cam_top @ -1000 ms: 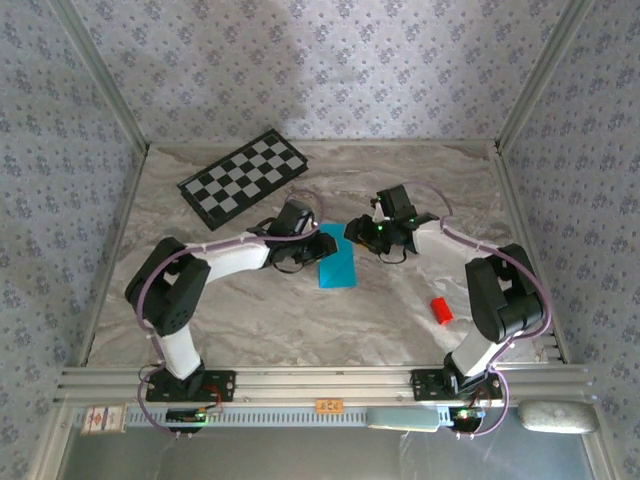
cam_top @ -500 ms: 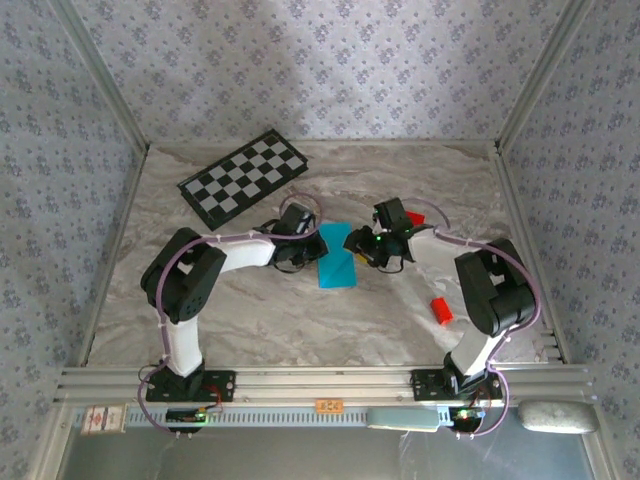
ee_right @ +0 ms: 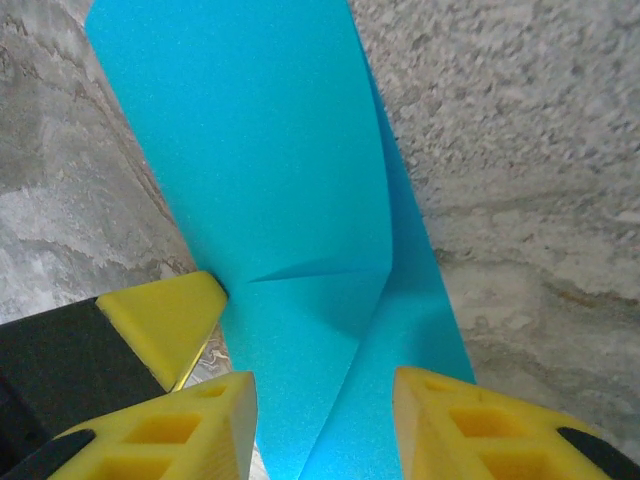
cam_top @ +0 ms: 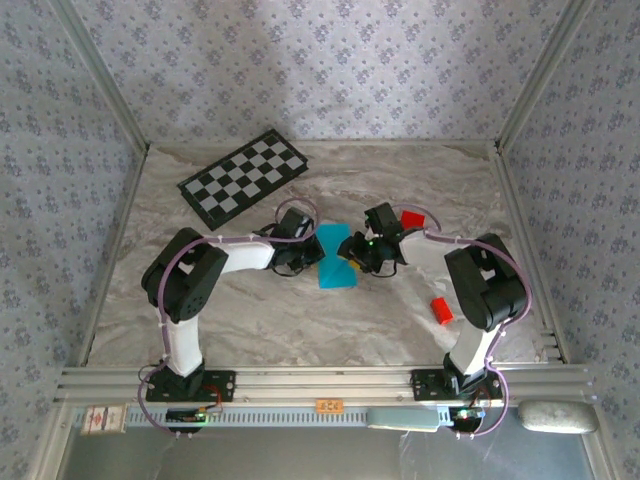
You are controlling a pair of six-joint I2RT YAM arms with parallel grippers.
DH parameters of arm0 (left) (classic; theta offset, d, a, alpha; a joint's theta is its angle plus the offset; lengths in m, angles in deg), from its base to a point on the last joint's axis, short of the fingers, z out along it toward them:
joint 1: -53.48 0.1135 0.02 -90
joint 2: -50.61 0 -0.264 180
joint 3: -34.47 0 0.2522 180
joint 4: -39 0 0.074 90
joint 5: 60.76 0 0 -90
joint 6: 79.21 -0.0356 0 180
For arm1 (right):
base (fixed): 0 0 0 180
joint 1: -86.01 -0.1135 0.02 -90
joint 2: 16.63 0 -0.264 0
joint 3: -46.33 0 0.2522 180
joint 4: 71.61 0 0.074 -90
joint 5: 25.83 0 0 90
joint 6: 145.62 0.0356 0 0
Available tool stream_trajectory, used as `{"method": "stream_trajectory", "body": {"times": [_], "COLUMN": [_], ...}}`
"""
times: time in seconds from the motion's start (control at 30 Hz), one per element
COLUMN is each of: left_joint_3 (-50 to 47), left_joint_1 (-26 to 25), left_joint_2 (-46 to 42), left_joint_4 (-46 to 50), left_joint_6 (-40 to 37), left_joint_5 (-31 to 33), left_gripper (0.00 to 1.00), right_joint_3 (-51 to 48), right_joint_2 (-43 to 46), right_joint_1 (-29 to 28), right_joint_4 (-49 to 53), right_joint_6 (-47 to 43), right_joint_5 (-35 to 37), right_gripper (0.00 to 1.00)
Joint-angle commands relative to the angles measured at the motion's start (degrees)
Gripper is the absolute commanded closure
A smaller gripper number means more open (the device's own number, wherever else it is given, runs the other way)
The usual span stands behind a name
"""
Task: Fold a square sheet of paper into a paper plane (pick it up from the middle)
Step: Pick up the paper from the center of the table.
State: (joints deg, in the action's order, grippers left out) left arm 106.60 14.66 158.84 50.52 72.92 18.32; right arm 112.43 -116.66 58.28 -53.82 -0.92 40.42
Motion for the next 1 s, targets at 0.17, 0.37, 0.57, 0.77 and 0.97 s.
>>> {"method": "stream_trajectory", "body": {"times": [0.17,0.37,0.57,0.77,0.97], "left_joint_3": [-2.18,-2.90,-3.55,-3.63,-7.09], "left_joint_1": [0.24,0.24,0.24,0.73,3.30], "left_joint_2": [1.99,1.67,0.52,-2.12,-9.59], "left_joint_4": [0.69,-0.21,-0.99,-1.32,-2.63], "left_joint_6": [0.98,1.32,1.84,1.57,1.40], "left_joint_5": [0.22,-0.11,-0.69,-1.59,-2.41], "left_gripper": [0.91,0.91,0.90,0.86,0.74], "right_joint_3": [1.20,0.37,-2.42,-3.41,-4.00], "right_joint_2": [-2.14,-2.20,-2.37,-2.63,-1.06], "right_joint_1": [-1.09,-1.65,-1.62,-2.16,-1.40], "right_joint_4": [-0.84,-4.20,-10.92,-12.83,-15.92], "right_joint_6": [1.72,2.72,5.57,5.26,2.57], "right_joint_5": [-0.04,-1.88,-4.57,-4.36,-4.10], "right_gripper": [0.64,0.71,0.76,0.86,0.97]}}
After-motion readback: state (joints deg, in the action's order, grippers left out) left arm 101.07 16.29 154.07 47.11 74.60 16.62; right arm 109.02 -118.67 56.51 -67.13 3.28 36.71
